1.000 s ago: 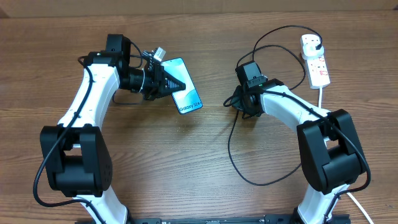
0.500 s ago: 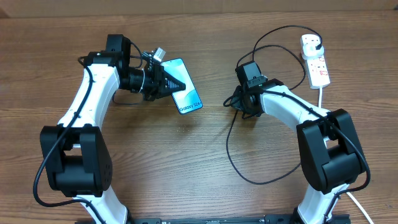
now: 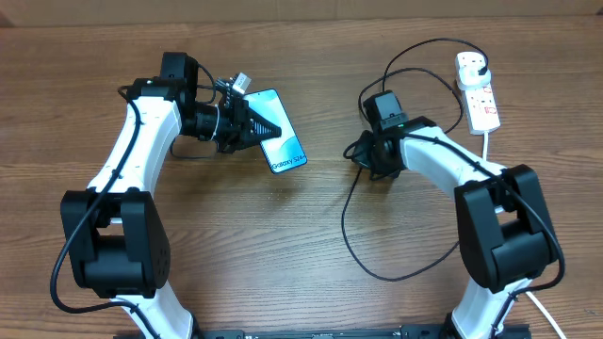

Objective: Plug charger to phone and switch on socket
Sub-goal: 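Lift the plug with the right gripper and turn it toward the phone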

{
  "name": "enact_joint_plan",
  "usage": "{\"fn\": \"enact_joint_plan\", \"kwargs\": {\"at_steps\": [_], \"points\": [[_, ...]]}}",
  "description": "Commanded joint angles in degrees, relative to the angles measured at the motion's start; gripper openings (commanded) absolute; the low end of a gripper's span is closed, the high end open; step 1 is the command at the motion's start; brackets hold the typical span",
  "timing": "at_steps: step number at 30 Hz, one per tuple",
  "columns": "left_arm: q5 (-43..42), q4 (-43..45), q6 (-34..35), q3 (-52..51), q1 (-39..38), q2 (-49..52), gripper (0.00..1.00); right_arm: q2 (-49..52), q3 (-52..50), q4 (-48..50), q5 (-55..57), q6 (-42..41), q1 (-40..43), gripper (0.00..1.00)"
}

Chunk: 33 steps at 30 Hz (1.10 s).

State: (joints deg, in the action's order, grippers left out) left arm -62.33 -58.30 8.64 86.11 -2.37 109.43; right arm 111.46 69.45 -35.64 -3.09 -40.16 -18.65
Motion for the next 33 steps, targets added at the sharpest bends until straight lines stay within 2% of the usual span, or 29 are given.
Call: {"fn": "enact_joint_plan", "kwargs": {"at_steps": [1,2,7,10,15,20,24,33], "points": [[-5.1,0.3,-0.1,0.2,-0.3,-0.4,0.04,-5.6,0.8,0.2,-11.3,2.5,2.2,0.04],[-6.6,0.6,-0.1,0.2,-0.2,-0.4,0.04,-7.6,0.8,0.0,-16.7,5.0,3.3,0.04],[-14.5,4.3,1.1,0.2,-0.2,-0.4,0.04,-12.5,0.8,-4.3,-29.8,10.4,6.7,0.04],[-19.9,9.1,5.0,0.2,0.1,-0.4,0.04,-14.5,0.8,-8.3,-38.0,15.5,7.8,0.04],[-20.7,15.5,14.8,0.2,0.9,-0.4,0.04,-16.5,0.8,-16.0,-52.5,28.1,8.1,0.04],[-20.7,15.4,16.2,0.3,1.3,-0.4,0.04,-17.1,0.8,-22.4,-56.3,34.7,7.7,0.04],[-20.7,15.0,17.4,0.2,1.3,-0.4,0.04,-17.6,0.8,-24.2,-64.8,41.3,6.6,0.04],[-19.3,13.9,17.4,0.2,1.2,-0.4,0.04,-20.3,0.8,-22.8,-64.5,41.7,5.1,0.04]]}}
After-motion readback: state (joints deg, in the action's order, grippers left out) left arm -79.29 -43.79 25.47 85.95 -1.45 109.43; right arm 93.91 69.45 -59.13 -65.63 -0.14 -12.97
